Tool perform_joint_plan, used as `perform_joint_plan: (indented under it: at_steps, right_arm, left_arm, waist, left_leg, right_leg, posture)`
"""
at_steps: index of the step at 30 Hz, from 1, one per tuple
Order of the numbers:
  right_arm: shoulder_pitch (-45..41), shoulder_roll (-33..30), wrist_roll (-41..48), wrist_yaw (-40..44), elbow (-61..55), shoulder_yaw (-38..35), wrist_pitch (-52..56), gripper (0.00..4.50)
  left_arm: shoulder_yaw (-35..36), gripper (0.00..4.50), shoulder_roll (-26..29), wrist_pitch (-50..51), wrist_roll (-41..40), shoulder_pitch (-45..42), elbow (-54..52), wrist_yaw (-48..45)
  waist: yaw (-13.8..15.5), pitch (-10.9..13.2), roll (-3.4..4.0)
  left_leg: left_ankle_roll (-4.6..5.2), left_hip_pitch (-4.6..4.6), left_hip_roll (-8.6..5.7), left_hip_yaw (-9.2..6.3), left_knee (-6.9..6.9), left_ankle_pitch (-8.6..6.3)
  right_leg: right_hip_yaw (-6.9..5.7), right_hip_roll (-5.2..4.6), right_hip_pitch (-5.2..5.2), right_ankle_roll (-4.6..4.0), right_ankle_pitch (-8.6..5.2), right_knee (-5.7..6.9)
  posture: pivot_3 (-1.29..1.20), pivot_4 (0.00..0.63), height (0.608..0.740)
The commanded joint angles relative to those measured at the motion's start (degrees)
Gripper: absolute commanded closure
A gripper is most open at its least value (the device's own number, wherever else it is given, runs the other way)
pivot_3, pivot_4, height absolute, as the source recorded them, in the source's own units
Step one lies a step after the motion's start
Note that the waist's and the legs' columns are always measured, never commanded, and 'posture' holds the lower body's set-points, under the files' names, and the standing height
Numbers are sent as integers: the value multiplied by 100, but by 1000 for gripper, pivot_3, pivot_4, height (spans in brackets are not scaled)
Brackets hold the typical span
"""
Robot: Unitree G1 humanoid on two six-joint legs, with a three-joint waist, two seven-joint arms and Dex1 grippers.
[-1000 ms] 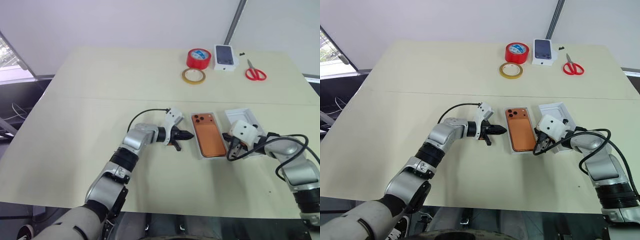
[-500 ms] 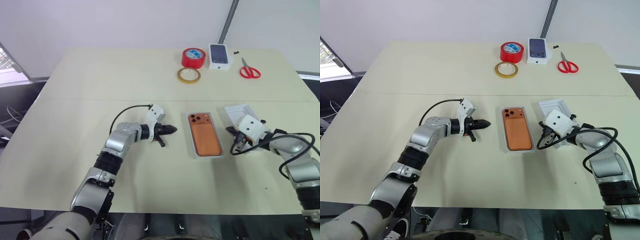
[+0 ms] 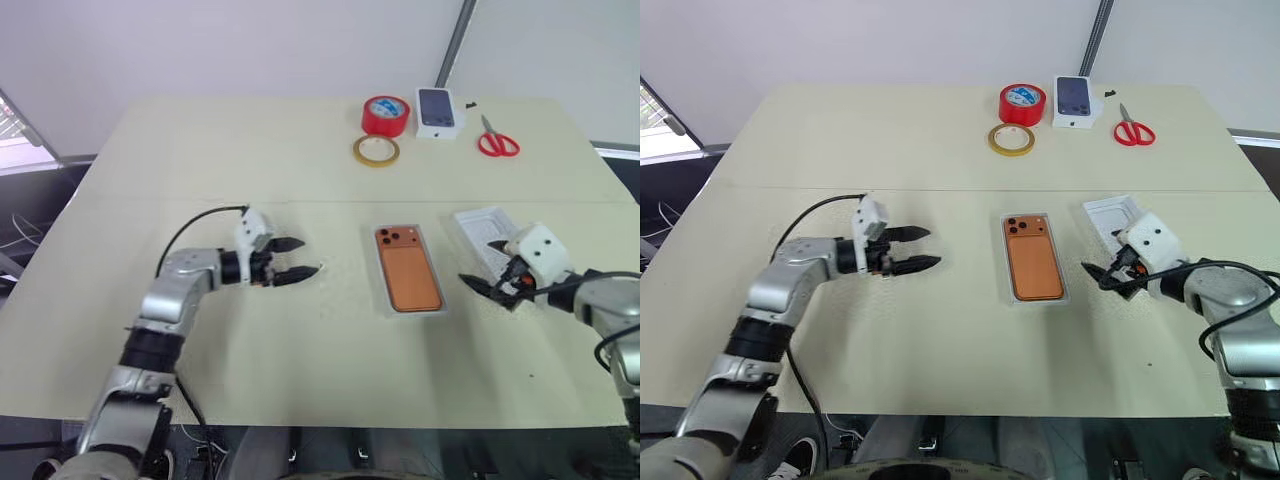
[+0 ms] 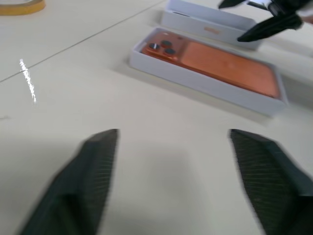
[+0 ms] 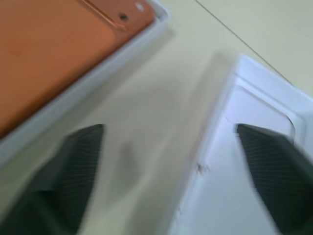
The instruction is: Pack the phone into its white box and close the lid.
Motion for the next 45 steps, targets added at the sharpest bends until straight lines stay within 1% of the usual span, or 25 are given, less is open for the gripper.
perform_joint_plan:
  at_steps: [1, 2, 5, 8, 11, 15, 19, 25, 28, 31, 36, 37, 38, 39, 41, 45]
  right_arm:
    - [-189, -1, 77, -367, -413, -112, 693, 0]
    - [-237, -5, 53, -434, -434, -60, 798, 0]
    - [-630, 22, 78, -645, -298, 143, 1589, 0]
    - [-995, -169, 264, -503, -198, 427, 2658, 0]
    - [-1276, -414, 430, -253, -253, 664, 3186, 0]
    - [-1806, -704, 699, -76, -164, 981, 4200, 0]
    - [-2028, -882, 777, -48, -65, 1257, 4576, 0]
    - [-2182, -857, 940, -101, 75, 1411, 5049, 0]
    - [-2236, -879, 972, -127, 43, 1535, 5102, 0]
    - [-2342, -843, 899, -238, 184, 1651, 5042, 732]
    - [-2245, -659, 762, -593, 379, 1684, 4964, 3288]
    - [-2246, -615, 747, -657, 390, 1668, 4967, 3734]
    - [-2249, -566, 743, -715, 410, 1638, 4984, 4296]
    - [-2251, -513, 750, -769, 433, 1596, 5014, 4469]
    - [-2227, -431, 816, -791, 463, 1485, 5034, 4469]
    - [-2312, -136, 998, -883, 461, 1023, 5253, 4469]
  left_arm:
    - [247, 41, 85, -527, -348, 62, -397, -366]
    - [280, 41, 105, -546, -418, 82, -412, -424]
    - [361, 41, 195, -1171, -471, 215, -420, -765]
    - [324, 41, 253, -1548, -470, 320, -463, -993]
    - [258, 41, 257, -1707, -447, 372, -459, -1063]
    - [221, 41, 114, -1810, -420, 436, -462, -891]
    - [172, 41, -15, -1783, -412, 559, -583, -693]
    - [95, 41, -133, -1740, -393, 773, -819, -402]
    - [73, 41, -173, -1753, -385, 843, -870, -268]
    - [42, 0, -195, -1760, -387, 883, -891, -165]
    - [-20, 0, -204, -1733, -352, 916, -955, -4]
    - [-26, 0, -198, -1736, -345, 920, -959, 17]
    - [-30, 0, -190, -1743, -334, 921, -963, 37]
    - [-33, 0, -184, -1750, -328, 920, -959, 51]
    - [-29, 0, -161, -1734, -328, 904, -941, 71]
    - [8, 0, -140, -1646, -373, 814, -879, 106]
  waist:
    - [2, 0, 0]
    - [2, 0, 0]
    - [-26, -1, 1]
    - [-32, -2, 3]
    - [-21, -2, 4]
    - [-12, -1, 4]
    - [-7, -1, 4]
    - [-9, -2, 6]
    - [-11, -2, 6]
    - [-16, -3, 6]
    - [-18, -3, 6]
    - [-20, -3, 5]
    - [-24, -6, 2]
    - [-31, -9, -1]
    - [-44, -13, -6]
    - [-82, -17, -11]
  left_leg:
    - [0, 0, 0, 0, 0, 0]
    - [0, 0, 1, 0, 0, 0]
    - [1, 0, 1, 1, 0, 0]
    - [8, 1, 2, 1, -2, -4]
    - [20, 0, 2, 1, -3, -11]
    - [24, -1, 2, 3, -3, -13]
    - [25, -1, 3, 2, -7, -14]
    - [25, -1, 3, 2, -8, -14]
    - [25, -1, 4, 2, -8, -14]
    - [25, -1, 3, 2, -8, -14]
    - [25, 0, 4, 2, -9, -14]
    - [25, 0, 3, 2, -9, -14]
    - [25, 0, 4, 2, -9, -14]
    - [24, 1, 4, 2, -9, -14]
    - [25, 1, 4, 2, -9, -14]
    - [25, 4, 5, 2, -10, -14]
  right_leg:
    - [0, 0, 0, 0, 0, 0]
    - [0, 0, 0, 0, 0, 0]
    - [0, 0, -1, 0, 0, 0]
    - [0, 0, -2, 0, 0, 0]
    - [0, 0, -3, -1, 0, 0]
    - [0, -2, -3, -1, 0, -2]
    - [0, -2, -4, -1, 0, -4]
    - [0, -2, -5, -1, 0, -4]
    - [0, -2, -5, -1, 0, -4]
    - [0, -2, -5, -1, 0, -4]
    - [0, -2, -5, 0, 0, -4]
    - [0, -2, -5, -1, 0, -4]
    - [0, -2, -5, -1, 0, -4]
    - [0, -1, -5, -1, 0, -4]
    - [0, -1, -3, -1, 0, -5]
    - [0, -1, -1, -1, 0, -4]
  posture:
    - [0, 150, 740]
    - [0, 150, 740]
    - [0, 150, 740]
    - [0, 150, 740]
    - [0, 150, 740]
    - [0, 150, 740]
    - [0, 150, 740]
    - [0, 150, 740]
    - [0, 150, 740]
    - [0, 150, 740]
    - [0, 150, 740]
    - [0, 150, 740]
    - [0, 150, 740]
    - [0, 150, 740]
    - [0, 150, 740]
    - [0, 150, 740]
